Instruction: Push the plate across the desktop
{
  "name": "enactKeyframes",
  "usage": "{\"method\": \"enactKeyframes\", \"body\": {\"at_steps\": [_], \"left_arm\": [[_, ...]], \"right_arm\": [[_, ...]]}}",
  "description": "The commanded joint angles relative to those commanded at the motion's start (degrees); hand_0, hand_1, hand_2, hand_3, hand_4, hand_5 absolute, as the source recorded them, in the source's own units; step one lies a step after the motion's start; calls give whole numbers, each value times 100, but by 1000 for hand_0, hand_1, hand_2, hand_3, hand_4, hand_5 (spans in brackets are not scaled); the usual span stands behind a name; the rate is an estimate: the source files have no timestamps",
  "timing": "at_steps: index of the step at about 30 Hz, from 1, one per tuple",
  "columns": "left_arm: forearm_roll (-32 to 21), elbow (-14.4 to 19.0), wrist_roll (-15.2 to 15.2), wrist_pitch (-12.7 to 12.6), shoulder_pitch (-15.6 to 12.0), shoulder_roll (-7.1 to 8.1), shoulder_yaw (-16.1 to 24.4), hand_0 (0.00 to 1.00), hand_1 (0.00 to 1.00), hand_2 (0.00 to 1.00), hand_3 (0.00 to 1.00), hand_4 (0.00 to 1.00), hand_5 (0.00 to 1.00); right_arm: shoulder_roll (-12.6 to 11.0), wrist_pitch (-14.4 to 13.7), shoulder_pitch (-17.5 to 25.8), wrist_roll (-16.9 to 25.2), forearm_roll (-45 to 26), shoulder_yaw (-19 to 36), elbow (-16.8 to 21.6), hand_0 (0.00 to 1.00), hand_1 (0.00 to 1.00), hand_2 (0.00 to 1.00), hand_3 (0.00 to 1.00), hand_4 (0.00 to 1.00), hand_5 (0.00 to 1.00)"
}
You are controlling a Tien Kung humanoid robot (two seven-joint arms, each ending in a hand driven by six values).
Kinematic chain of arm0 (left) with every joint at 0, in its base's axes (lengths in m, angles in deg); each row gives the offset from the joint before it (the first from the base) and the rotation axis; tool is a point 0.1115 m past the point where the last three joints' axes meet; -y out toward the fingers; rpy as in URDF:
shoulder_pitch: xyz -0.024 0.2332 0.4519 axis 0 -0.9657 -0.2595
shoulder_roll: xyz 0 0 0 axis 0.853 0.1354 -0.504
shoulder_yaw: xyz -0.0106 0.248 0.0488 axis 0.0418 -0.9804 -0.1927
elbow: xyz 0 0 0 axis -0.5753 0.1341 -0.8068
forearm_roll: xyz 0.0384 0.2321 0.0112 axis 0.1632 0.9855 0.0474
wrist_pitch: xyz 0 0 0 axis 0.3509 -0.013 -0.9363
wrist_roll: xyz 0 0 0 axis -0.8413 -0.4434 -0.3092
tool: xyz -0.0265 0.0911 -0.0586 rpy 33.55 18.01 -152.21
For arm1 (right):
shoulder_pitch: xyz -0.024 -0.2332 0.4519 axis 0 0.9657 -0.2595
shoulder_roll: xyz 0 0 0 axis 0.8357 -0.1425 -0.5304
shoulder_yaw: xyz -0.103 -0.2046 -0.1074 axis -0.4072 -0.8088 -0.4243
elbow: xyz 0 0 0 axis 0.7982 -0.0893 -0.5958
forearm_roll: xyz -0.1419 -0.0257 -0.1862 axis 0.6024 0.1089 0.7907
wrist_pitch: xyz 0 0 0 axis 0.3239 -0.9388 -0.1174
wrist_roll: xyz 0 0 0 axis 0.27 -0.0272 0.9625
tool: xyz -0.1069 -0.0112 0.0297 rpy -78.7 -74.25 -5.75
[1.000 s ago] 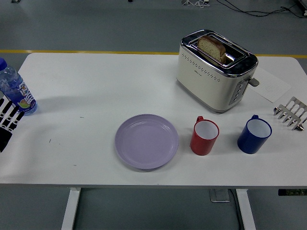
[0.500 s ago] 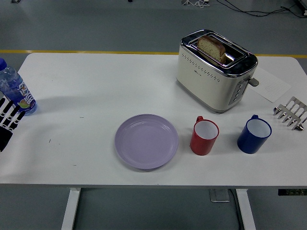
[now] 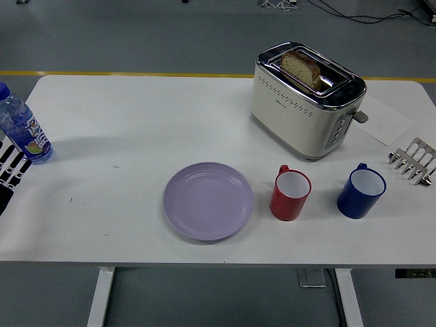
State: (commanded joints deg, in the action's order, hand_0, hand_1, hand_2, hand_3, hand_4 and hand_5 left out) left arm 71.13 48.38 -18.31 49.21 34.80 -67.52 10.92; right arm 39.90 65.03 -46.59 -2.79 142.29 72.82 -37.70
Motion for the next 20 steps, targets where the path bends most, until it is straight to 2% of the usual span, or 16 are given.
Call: {"method": "enactKeyframes", "body": {"at_steps": [7,9,10,14,20], "left_arm": [[2,-31,9,23,-34,8,4,617,654,662,630,498,990],[-5,-63,20,39,-36,16,-18,617,654,662,630,498,990],[-10,-81,25,49,-30,22,-33,619,655,663,631,500,988],[-19,-134,31,81,12,43,-115,619,655,663,631,500,988],[-15,-173,62,139,51,54,-264,617,655,664,632,502,990]], "right_arm": [[-4,-4,63,-172,-41,-82,0,644,631,675,576,355,151],[-30,-25,127,-286,-364,-311,0,644,631,675,576,355,151],[-42,-27,159,-348,-540,-425,0,657,656,715,590,364,143],[-65,-16,245,-463,-1130,-670,0,657,656,715,590,364,143],[-46,-40,394,-453,-1399,-746,0,658,665,715,591,363,142]]}}
